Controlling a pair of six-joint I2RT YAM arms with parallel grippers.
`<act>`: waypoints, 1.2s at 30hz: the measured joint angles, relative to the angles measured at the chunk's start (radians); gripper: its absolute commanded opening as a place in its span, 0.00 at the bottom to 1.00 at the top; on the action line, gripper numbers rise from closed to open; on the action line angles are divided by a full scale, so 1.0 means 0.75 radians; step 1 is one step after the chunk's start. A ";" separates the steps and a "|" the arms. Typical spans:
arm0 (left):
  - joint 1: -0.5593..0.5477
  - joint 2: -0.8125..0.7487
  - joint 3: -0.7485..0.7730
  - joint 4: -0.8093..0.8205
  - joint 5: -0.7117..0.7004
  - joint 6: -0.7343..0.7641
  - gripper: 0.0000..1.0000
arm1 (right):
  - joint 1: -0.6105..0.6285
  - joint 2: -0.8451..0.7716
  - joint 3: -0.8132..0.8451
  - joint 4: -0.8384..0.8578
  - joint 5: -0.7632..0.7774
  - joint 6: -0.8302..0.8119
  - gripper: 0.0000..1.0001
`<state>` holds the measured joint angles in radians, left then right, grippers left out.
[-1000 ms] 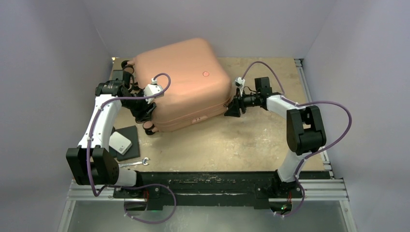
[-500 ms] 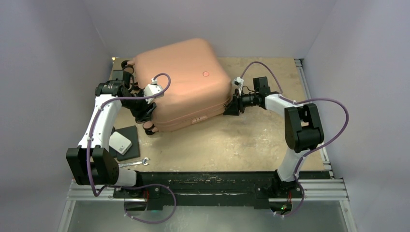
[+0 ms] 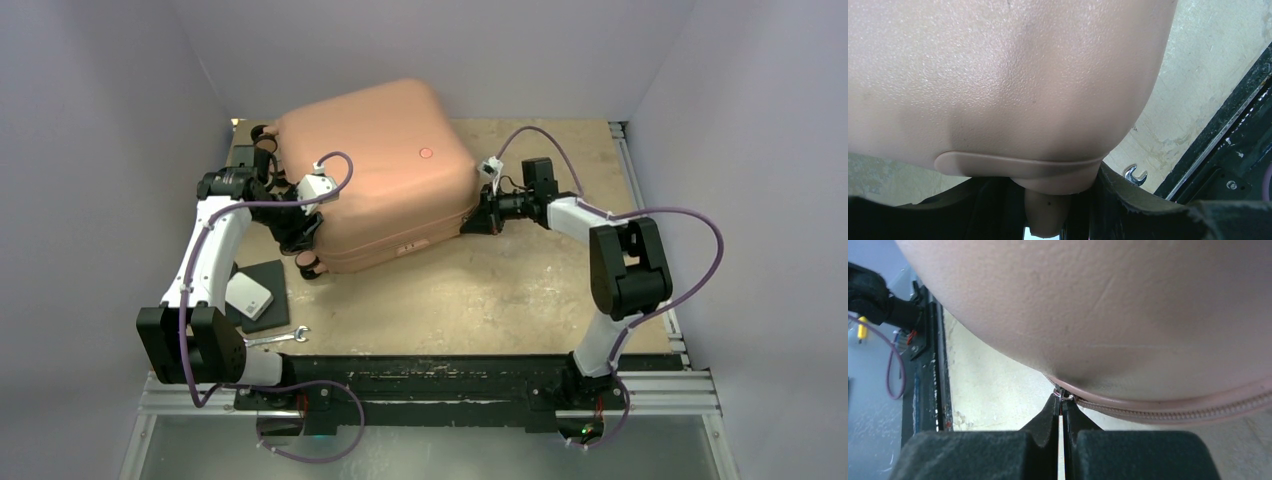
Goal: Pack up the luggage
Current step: Zip the luggage at the center of the board.
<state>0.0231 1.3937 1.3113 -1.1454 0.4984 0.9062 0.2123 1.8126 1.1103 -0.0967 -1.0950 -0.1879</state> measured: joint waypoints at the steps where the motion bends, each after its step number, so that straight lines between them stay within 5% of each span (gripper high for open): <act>1: 0.000 -0.001 0.000 0.000 0.000 0.000 0.00 | 0.002 -0.013 -0.012 0.015 0.023 0.019 0.00; 11: -0.014 -0.059 -0.026 0.030 -0.004 -0.019 0.00 | 0.055 -0.291 -0.190 0.135 0.594 0.172 0.00; 21: -0.025 -0.216 -0.028 0.004 0.009 -0.079 0.00 | 0.077 -0.315 -0.192 0.210 1.039 0.188 0.00; 22: -0.025 -0.216 -0.028 0.002 0.010 -0.078 0.04 | 0.081 -0.315 -0.192 0.219 1.069 0.187 0.00; 25: -0.025 -0.216 -0.028 -0.002 0.015 -0.078 0.49 | 0.101 -0.316 -0.199 0.234 1.120 0.182 0.00; 28: -0.023 -0.215 -0.028 -0.003 0.029 -0.074 0.75 | 0.115 -0.318 -0.216 0.262 1.150 0.178 0.00; 36: -0.011 -0.107 0.016 -0.045 0.100 -0.067 0.89 | 0.127 -0.322 -0.228 0.290 1.172 0.169 0.00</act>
<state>0.0147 1.3136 1.3235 -1.1793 0.5735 0.8562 0.3077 1.5707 0.9394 0.1207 -0.2161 -0.0608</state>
